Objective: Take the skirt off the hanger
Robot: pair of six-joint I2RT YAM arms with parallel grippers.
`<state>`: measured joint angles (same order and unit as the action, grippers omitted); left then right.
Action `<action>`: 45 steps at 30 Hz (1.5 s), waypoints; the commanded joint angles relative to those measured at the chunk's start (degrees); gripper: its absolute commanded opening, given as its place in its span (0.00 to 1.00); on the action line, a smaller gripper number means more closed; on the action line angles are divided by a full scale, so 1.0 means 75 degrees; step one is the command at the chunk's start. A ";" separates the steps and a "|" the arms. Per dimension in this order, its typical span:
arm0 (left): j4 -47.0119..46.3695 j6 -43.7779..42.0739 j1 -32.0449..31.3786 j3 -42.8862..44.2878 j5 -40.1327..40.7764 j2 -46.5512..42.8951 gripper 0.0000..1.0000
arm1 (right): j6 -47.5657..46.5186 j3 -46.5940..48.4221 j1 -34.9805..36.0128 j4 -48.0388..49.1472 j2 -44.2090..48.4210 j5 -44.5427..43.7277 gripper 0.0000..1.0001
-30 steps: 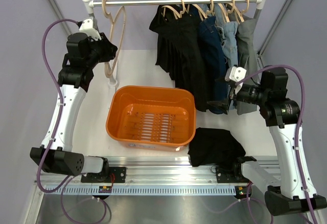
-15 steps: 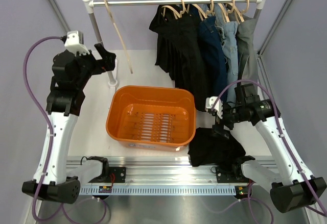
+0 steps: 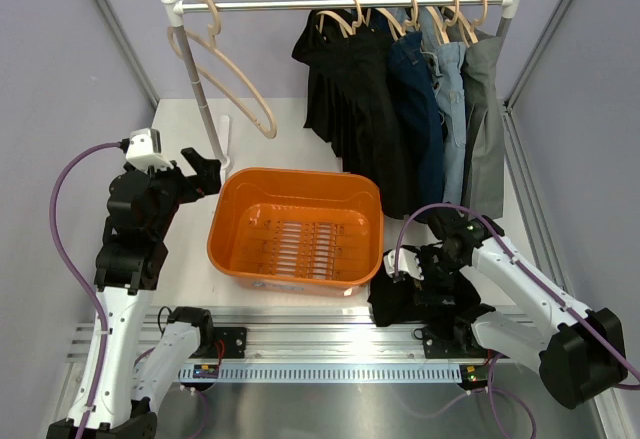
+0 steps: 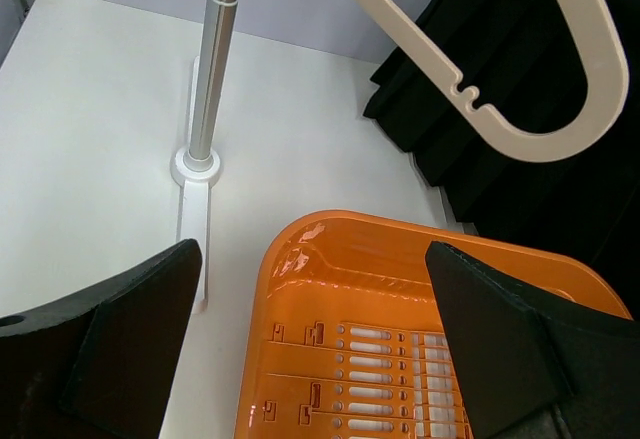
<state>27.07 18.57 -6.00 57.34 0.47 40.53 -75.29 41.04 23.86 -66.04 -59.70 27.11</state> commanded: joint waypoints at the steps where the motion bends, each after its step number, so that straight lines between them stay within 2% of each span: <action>1: -0.0375 0.0208 0.0038 -0.0122 0.0008 -0.0213 0.99 | -0.0368 -0.0455 0.0124 0.1070 -0.0020 -0.0755 0.91; 3: -0.0363 0.0266 0.0038 -0.0169 -0.0004 -0.0283 0.99 | -0.0322 -0.0549 0.0135 0.1351 -0.0043 -0.0744 0.84; 4: -0.0386 0.0278 0.0038 -0.0169 -0.0004 -0.0307 0.99 | -0.0321 -0.0573 0.0124 0.1375 -0.0067 -0.0698 0.71; 6: -0.0398 0.0278 0.0038 -0.0134 -0.0016 -0.0307 0.99 | -0.0426 -0.0573 0.0135 0.1295 0.0003 -0.0627 0.54; 7: -0.0410 0.0267 0.0038 -0.0122 -0.0016 -0.0318 0.99 | -0.0554 -0.0573 0.0135 0.1178 0.0038 -0.0569 0.34; 8: -0.0433 0.0255 0.0050 -0.0134 -0.0213 -0.0330 0.99 | -0.0602 -0.0561 0.0135 0.1049 0.0120 -0.0568 0.26; 11: -0.0655 0.0220 0.0038 -0.0216 -0.0553 -0.0354 0.99 | -0.0626 -0.0480 0.0124 0.0838 0.0588 -0.0627 0.09; 14: -0.0925 0.0255 0.0038 -0.0344 -0.0881 -0.0389 0.99 | -0.0486 0.0057 0.0101 0.0370 0.1325 -0.0569 0.02; 19: -0.1101 0.0208 0.0038 -0.0356 -0.1105 -0.0366 0.99 | -0.0099 0.1452 -0.0005 -0.0229 0.1995 -0.0626 0.00; 20: -0.1101 0.0196 0.0038 -0.0356 -0.1140 -0.0365 0.99 | 0.0226 0.2127 -0.0005 -0.0207 0.1949 -0.0685 0.00; 22: -0.1171 0.0196 0.0050 -0.0380 -0.1176 -0.0342 0.99 | 0.0591 0.2927 -0.0098 -0.0171 0.1703 -0.0663 0.00; 24: -0.1253 0.0185 0.0038 -0.0403 -0.1281 -0.0342 0.99 | 0.1188 0.4262 -0.0111 -0.0078 0.1318 -0.0499 0.00; 28: -0.1452 0.0150 0.0038 -0.0403 -0.1492 -0.0260 0.99 | 0.2407 0.6442 -0.0111 0.0051 0.0450 0.0671 0.00; 29: -0.1476 0.0138 0.0050 -0.0380 -0.1597 -0.0225 0.99 | 0.3036 0.7282 -0.0111 0.0144 0.0228 0.0941 0.00; 31: -0.1570 0.0103 0.0038 -0.0356 -0.1714 -0.0178 0.99 | 0.3765 0.8072 -0.0099 0.0378 -0.0416 0.1784 0.00; 33: -0.1594 0.0091 0.0038 -0.0298 -0.1902 -0.0131 0.99 | 0.5123 0.9208 0.0006 0.0974 -0.1105 0.2207 0.00; 38: -0.1547 0.0079 0.0038 -0.0274 -0.2276 -0.0213 0.99 | 0.7630 1.1643 0.0486 0.2088 -0.2631 0.2326 0.00; 41: -0.1500 0.0056 0.0050 -0.0356 -0.2580 -0.0412 0.99 | 0.8359 1.2211 0.0955 0.2393 -0.3464 0.2104 0.00; 45: -0.1512 0.0125 0.0038 -0.0427 -0.3354 -0.0681 0.99 | 0.8398 1.1500 0.1342 0.2804 -0.3829 0.1974 0.00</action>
<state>19.09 19.66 -5.98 54.46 -18.22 37.15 -18.68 129.78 32.27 -49.60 -87.15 41.63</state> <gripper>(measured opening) 0.987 0.092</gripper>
